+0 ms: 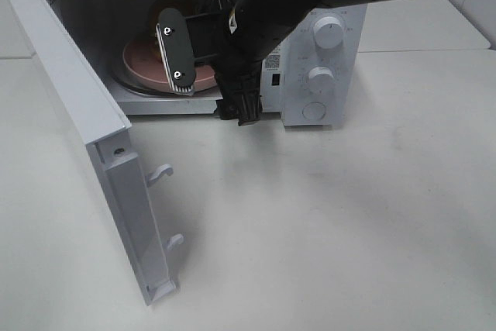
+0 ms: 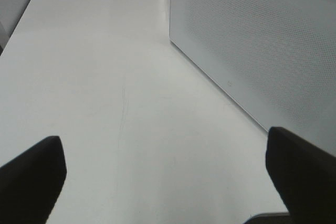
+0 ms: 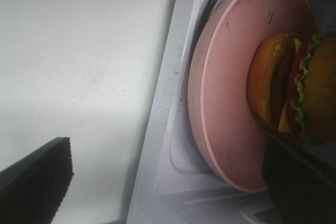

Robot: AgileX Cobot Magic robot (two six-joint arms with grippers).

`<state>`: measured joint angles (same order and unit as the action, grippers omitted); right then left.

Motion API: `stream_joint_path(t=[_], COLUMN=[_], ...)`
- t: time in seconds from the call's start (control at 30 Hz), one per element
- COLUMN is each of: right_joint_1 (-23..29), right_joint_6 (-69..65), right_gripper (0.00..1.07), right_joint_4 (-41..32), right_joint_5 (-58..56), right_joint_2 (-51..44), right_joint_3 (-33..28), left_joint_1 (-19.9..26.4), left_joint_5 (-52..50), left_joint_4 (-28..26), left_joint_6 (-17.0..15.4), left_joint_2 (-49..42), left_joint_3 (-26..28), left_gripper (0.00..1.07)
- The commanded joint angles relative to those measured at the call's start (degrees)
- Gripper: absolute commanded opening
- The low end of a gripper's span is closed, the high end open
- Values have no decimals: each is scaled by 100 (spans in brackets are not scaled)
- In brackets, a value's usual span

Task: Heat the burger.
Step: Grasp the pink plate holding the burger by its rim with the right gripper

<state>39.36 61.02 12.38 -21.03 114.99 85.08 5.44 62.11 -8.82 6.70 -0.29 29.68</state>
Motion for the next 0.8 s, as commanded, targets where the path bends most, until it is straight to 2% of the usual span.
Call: stream_joint_path(t=[0.03, 0.8], right_joint_1=[17, -69], right_joint_6=[-126, -458], right_gripper=[93, 86], right_joint_4=[-6, -258], right_joint_5=[34, -968], right_joint_2=[178, 1816], right_joint_3=[201, 2257], left_joint_1=[17, 17], left_joint_5=[-63, -63], left_joint_4=[-11, -11], left_joint_6=[-34, -34], left_joint_2=[-46, -46], left_joint_3=[-6, -6], left_gripper=[98, 98])
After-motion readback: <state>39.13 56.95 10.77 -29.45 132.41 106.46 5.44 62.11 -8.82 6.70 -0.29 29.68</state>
